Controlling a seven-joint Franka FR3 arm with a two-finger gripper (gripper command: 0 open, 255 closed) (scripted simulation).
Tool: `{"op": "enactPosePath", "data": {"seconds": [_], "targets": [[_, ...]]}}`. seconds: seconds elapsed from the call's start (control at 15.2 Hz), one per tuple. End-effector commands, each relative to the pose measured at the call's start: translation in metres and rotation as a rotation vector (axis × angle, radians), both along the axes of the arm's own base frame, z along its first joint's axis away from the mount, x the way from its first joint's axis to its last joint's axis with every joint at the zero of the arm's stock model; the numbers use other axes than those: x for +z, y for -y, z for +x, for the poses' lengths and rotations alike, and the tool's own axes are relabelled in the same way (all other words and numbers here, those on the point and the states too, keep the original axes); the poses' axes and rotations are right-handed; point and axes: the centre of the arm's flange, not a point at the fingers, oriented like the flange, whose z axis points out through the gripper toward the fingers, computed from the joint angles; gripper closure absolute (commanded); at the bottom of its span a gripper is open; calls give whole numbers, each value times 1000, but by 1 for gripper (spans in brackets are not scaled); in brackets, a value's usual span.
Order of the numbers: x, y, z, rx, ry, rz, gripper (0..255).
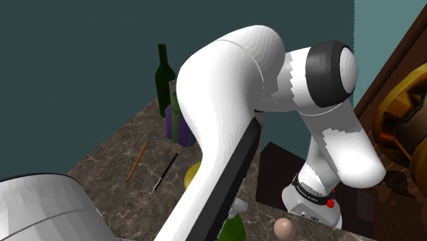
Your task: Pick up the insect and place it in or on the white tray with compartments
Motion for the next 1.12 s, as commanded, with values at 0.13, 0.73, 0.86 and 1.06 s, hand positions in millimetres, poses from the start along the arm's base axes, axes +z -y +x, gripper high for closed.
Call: {"op": "enactPosePath", "data": {"seconds": [0.13,0.73,0.86,1.06], "targets": [[0,0,0,0,0,0,0],[50,-3,-5,0,0,0,0],[50,-3,-5,0,0,0,0],[50,-3,-5,0,0,0,0]]}}
